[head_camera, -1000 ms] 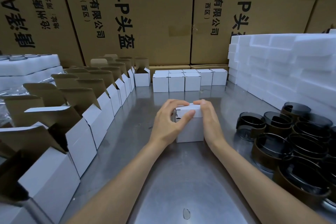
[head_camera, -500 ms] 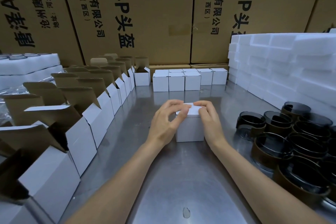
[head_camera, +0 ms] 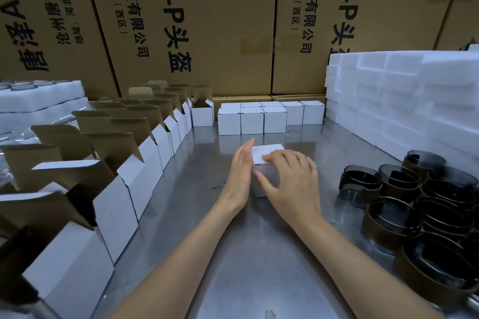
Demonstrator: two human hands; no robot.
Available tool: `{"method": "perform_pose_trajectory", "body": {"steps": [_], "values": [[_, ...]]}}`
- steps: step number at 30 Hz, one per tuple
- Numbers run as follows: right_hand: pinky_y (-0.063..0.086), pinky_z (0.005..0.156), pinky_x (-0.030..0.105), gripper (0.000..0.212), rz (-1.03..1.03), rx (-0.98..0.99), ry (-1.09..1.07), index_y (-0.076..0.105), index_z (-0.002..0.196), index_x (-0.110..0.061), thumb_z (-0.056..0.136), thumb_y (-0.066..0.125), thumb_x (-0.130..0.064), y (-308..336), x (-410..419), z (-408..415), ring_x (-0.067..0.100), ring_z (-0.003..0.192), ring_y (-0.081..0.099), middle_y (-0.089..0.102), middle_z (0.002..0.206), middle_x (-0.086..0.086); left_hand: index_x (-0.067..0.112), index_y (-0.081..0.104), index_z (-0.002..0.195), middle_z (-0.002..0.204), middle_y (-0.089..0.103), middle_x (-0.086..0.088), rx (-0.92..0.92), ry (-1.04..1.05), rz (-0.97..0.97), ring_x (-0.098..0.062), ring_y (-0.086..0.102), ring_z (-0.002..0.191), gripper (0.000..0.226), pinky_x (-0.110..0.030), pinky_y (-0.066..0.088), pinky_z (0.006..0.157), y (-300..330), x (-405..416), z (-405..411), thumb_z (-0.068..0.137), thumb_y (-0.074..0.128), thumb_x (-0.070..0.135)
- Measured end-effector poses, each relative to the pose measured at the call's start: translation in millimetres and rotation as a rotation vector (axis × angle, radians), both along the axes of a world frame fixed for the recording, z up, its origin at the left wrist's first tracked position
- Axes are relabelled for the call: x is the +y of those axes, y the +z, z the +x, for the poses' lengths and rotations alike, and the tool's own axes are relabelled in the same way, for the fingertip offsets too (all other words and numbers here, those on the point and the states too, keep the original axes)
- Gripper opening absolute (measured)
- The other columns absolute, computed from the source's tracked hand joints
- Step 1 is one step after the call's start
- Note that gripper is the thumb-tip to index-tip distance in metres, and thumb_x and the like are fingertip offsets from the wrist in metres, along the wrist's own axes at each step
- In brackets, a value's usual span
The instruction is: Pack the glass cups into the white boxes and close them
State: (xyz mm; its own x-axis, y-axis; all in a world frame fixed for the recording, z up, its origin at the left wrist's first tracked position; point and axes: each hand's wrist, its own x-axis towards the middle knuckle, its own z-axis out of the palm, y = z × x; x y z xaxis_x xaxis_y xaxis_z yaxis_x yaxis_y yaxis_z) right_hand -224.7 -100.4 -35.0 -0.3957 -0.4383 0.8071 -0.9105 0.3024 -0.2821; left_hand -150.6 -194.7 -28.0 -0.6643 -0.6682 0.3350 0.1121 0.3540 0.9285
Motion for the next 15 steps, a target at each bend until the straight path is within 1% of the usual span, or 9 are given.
{"method": "perform_pose_trajectory", "body": {"steps": [1, 2, 3, 4, 7, 9, 10, 12, 15], "values": [[0.038, 0.099, 0.05, 0.032, 0.014, -0.009, -0.031, 0.067, 0.098, -0.022, 0.08, 0.068, -0.048, -1.0, -1.9, -1.8, 0.023, 0.105, 0.058, 0.064, 0.103, -0.005, 0.036, 0.031, 0.145, 0.138, 0.023, 0.026, 0.017, 0.028, 0.063, 0.035, 0.02, 0.117, 0.049, 0.001, 0.015, 0.099, -0.2, -2.7, -0.6, 0.102, 0.014, 0.048], [0.035, 0.102, 0.053, 0.036, 0.026, -0.024, -0.059, 0.066, 0.099, -0.021, 0.078, 0.07, -0.051, -1.4, -4.3, -5.1, 0.023, 0.108, 0.057, 0.064, 0.105, -0.005, 0.037, 0.032, 0.146, 0.14, 0.023, 0.025, 0.024, 0.059, 0.111, 0.022, 0.022, 0.129, 0.053, -0.011, 0.015, 0.107, -1.0, -5.8, -1.6, 0.099, 0.013, 0.053], [0.032, 0.103, 0.056, 0.038, 0.041, -0.04, -0.086, 0.066, 0.1, -0.021, 0.079, 0.069, -0.052, -1.1, -7.8, -10.0, 0.023, 0.112, 0.055, 0.064, 0.107, -0.005, 0.036, 0.032, 0.146, 0.142, 0.024, 0.022, 0.017, 0.085, 0.131, 0.008, 0.024, 0.136, 0.057, -0.019, 0.015, 0.109, -1.6, -9.1, -3.4, 0.097, 0.012, 0.056], [0.029, 0.105, 0.057, 0.04, 0.071, -0.056, -0.112, 0.065, 0.103, -0.021, 0.08, 0.067, -0.053, -0.7, -12.3, -16.3, 0.024, 0.117, 0.052, 0.063, 0.112, -0.005, 0.033, 0.034, 0.147, 0.146, 0.026, 0.019, -0.008, 0.104, 0.124, 0.001, 0.026, 0.136, 0.059, -0.021, 0.016, 0.108, -2.4, -12.1, -5.6, 0.097, 0.012, 0.057], [0.023, 0.109, 0.054, 0.043, 0.2, -0.13, -0.177, 0.057, 0.12, -0.023, 0.088, 0.056, -0.052, 0.9, -32.1, -43.9, 0.027, 0.134, 0.033, 0.053, 0.133, -0.006, 0.026, 0.042, 0.14, 0.142, 0.034, 0.011, -0.111, 0.126, 0.053, 0.001, 0.032, 0.122, 0.055, -0.02, 0.019, 0.1, -3.9, -20.1, -17.5, 0.099, 0.019, 0.054], [0.026, 0.109, 0.053, 0.045, 0.236, -0.215, -0.228, 0.049, 0.131, -0.026, 0.092, 0.052, -0.048, 1.6, -48.5, -67.0, 0.031, 0.138, 0.023, 0.038, 0.147, -0.003, 0.032, 0.05, 0.117, 0.132, 0.039, 0.011, -0.165, 0.116, 0.011, -0.003, 0.036, 0.117, 0.038, -0.023, 0.023, 0.1, -3.5, -27.5, -26.7, 0.1, 0.023, 0.052], [0.028, 0.108, 0.053, 0.046, 0.243, -0.263, -0.26, 0.045, 0.135, -0.028, 0.093, 0.051, -0.045, 2.0, -56.8, -78.7, 0.034, 0.138, 0.02, 0.028, 0.152, 0.0, 0.035, 0.05, 0.105, 0.127, 0.039, 0.011, -0.188, 0.107, -0.005, -0.005, 0.037, 0.117, 0.03, -0.024, 0.023, 0.1, -3.2, -31.9, -31.4, 0.1, 0.025, 0.05], [0.034, 0.102, 0.053, 0.048, 0.246, -0.351, -0.323, 0.036, 0.14, -0.032, 0.095, 0.05, -0.04, 2.3, -72.7, -102.4, 0.039, 0.136, 0.02, 0.012, 0.157, 0.005, 0.037, 0.047, 0.095, 0.121, 0.04, 0.011, -0.215, 0.088, -0.037, -0.005, 0.04, 0.114, 0.024, -0.022, 0.023, 0.096, -3.0, -41.4, -39.1, 0.101, 0.027, 0.049], [0.041, 0.093, 0.048, 0.053, 0.218, -0.46, -0.361, 0.027, 0.146, -0.035, 0.097, 0.048, -0.035, 3.3, -93.0, -137.1, 0.041, 0.13, 0.03, 0.001, 0.157, 0.01, 0.036, 0.048, 0.098, 0.12, 0.041, 0.012, -0.212, 0.064, -0.055, -0.001, 0.039, 0.109, 0.028, -0.021, 0.021, 0.095, -5.2, -56.7, -47.5, 0.1, 0.025, 0.052]]}}
